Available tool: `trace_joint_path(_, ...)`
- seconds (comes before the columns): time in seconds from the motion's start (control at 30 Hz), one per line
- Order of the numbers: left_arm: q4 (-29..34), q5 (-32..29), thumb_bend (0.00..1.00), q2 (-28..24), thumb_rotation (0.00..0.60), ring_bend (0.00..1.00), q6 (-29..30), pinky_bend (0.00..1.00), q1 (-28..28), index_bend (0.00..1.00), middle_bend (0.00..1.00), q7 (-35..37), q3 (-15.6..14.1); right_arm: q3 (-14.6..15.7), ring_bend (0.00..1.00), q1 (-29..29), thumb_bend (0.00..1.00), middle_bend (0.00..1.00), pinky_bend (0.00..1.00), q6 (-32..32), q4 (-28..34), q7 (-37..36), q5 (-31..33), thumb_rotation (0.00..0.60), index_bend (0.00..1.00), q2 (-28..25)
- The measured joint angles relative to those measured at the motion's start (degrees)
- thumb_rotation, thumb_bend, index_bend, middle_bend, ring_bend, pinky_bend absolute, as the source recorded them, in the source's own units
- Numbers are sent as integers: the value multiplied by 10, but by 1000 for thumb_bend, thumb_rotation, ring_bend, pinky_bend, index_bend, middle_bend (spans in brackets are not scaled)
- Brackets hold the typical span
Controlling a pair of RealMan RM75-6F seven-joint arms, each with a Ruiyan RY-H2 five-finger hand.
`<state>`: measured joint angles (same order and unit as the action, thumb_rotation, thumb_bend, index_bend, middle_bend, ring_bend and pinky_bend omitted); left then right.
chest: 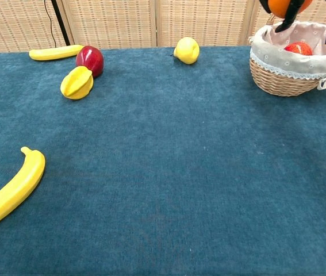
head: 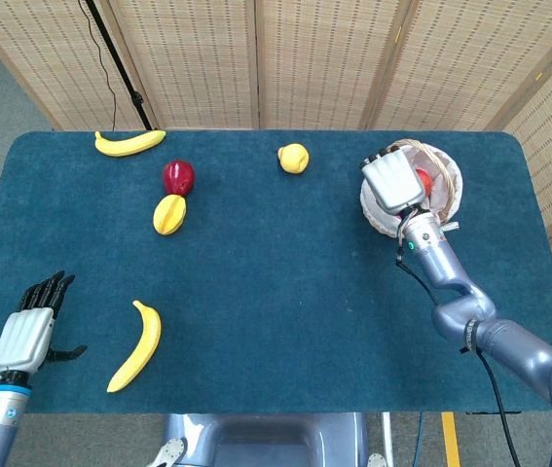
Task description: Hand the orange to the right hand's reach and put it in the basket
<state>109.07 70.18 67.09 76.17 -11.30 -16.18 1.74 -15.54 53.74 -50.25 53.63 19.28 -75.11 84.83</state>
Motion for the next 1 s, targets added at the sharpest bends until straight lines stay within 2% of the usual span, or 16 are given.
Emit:
trace_joint_path(0.13, 0, 0, 0, -1, 600, 0, -4, 51, -1, 0, 0, 4, 0, 16, 684, -6, 207, 626, 781, -15, -43, -19, -20, 600, 735, 3)
trace_joint_path(0.2, -1, -1, 0, -2, 600, 0, -7, 51, -1, 0, 0, 7, 0, 21, 602, -11, 195, 570, 695, -22, -66, -34, -23, 600, 680, 7)
trace_joint_path(0.27, -1, 0, 0, -2, 600, 0, -8, 51, -2, 0, 0, 7, 0, 23, 484, -16, 151, 465, 526, -24, -82, -49, -22, 600, 572, 11)
trace_joint_path(0.37, 0, 2, 0, -2, 600, 0, -9, 51, -2, 0, 0, 8, 0, 28, 344, -27, 58, 337, 337, -18, -95, -62, -15, 600, 434, 15)
trace_joint_path(0.47, 0, 3, 0, -2, 600, 0, -9, 51, -2, 0, 0, 8, -1, 31, 263, -31, 5, 248, 233, -17, -97, -64, -13, 600, 355, 15)
trace_joint_path(0.6, 0, 2, 0, -2, 600, 0, -9, 51, -2, 0, 0, 8, -1, 31, 220, -34, 0, 200, 178, -16, -95, -60, -7, 600, 298, 15)
trace_joint_path(0.83, -1, 2, 0, -3, 600, 0, -11, 51, -2, 0, 0, 11, 0, 26, 213, -36, 0, 208, 174, -14, -79, -48, 3, 600, 312, 9)
trace_joint_path(1.0, -3, 1, 0, -4, 600, 0, -12, 51, -2, 0, 0, 14, 1, 18, 213, -41, 0, 223, 187, -17, -43, -39, 19, 600, 323, -3)
